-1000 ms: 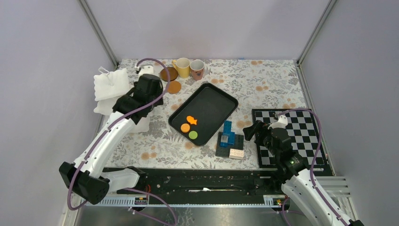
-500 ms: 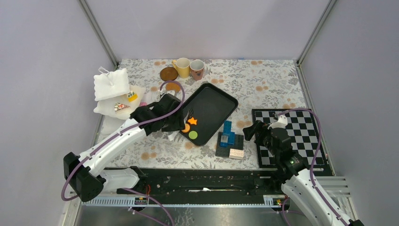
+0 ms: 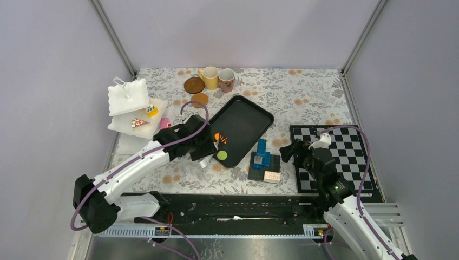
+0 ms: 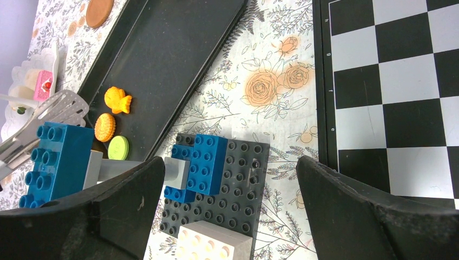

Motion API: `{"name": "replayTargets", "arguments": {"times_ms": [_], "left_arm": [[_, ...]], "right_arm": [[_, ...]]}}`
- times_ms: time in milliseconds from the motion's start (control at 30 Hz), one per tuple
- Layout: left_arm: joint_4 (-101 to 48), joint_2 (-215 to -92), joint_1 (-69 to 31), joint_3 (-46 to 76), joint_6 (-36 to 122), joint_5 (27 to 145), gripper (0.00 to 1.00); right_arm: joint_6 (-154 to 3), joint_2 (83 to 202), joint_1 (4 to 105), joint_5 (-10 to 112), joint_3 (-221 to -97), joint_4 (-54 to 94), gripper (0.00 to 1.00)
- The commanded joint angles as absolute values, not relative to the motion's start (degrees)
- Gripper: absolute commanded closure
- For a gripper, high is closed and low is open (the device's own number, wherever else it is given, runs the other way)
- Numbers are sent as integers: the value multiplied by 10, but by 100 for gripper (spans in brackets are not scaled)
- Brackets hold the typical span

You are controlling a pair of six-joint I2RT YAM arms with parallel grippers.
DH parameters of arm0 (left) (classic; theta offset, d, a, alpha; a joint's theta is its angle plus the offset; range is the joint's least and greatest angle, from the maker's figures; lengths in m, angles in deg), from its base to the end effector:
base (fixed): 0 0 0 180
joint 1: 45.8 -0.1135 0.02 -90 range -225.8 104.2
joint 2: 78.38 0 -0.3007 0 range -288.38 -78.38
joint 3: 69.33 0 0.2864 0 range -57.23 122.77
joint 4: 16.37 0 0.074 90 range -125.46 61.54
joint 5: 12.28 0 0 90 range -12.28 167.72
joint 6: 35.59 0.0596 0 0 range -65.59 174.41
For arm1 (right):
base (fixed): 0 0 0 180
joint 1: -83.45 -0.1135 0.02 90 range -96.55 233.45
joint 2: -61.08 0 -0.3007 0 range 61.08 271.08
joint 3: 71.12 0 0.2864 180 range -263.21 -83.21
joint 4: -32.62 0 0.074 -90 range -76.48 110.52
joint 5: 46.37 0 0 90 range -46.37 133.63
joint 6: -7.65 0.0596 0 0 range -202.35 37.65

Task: Serve the afternoon tea

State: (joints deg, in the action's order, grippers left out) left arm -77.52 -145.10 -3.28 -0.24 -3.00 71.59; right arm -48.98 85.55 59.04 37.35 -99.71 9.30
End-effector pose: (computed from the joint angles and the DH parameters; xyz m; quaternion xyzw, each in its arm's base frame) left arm 0.1933 -0.1686 0.2876 -0.1389 0.9518 -0.1726 0.2123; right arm 0.1464 0.0593 0.2148 0.0952 0.8089 0.2404 0.5280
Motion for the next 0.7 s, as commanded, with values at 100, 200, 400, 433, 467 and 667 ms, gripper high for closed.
{"name": "replayTargets", "arguments": {"times_ms": [100,200,400,433,467,667], "left_arm": [[-686,-1488,-30,10,-47,696,47],[-685,-1510,-30,15,-49,692,48],[-661,-1525,-30,4,-60,682,48],[-657,-1529,-30,3,-61,679,48],[-652,-1534,-31,4,-60,676,48],[-639,-1579,-30,19,-45,673,49]], "right_arm": [[-495,853,587,380,-995,116,2],[-495,853,587,381,-995,115,2],[-495,852,587,379,-994,116,2],[-495,852,587,379,-995,116,2],[-495,853,587,379,-995,116,2],[-494,851,587,383,-994,116,2]]}}
